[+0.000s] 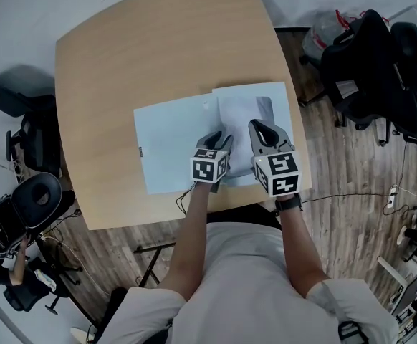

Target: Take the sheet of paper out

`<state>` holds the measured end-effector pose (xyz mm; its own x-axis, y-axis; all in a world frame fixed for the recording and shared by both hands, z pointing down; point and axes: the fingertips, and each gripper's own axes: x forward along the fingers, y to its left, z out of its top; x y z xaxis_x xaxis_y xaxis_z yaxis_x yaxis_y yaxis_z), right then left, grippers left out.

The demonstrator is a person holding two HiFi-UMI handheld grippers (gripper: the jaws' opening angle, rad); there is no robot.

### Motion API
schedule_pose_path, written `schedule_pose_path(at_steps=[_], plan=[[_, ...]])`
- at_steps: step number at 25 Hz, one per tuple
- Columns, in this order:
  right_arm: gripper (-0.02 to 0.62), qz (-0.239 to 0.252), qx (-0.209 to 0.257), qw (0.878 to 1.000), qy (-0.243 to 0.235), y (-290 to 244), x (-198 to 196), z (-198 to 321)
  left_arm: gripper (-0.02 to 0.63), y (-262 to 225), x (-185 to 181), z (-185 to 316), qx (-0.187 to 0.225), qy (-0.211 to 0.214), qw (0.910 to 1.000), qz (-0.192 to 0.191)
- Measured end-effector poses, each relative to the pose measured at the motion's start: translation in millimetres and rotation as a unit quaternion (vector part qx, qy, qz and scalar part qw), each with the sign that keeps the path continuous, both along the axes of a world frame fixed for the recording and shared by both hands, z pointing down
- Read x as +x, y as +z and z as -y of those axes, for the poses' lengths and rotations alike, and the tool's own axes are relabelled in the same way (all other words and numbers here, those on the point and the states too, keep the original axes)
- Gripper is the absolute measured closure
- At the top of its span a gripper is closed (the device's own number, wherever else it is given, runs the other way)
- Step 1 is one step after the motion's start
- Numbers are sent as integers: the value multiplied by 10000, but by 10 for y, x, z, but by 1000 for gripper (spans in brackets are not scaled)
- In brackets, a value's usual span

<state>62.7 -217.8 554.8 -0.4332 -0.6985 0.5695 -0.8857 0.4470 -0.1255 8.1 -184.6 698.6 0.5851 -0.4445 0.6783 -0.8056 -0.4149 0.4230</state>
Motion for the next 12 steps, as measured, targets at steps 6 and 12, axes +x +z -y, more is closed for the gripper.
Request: schedule_pose_path(at_steps=[6, 12], plan=[[583, -48, -42, 10000, -25, 25, 18, -13, 480, 122, 11, -81, -222, -37, 9997, 51], [583, -97, -48, 9999, -17, 42, 18, -47, 522, 135, -3, -67, -369, -237, 9989, -165]])
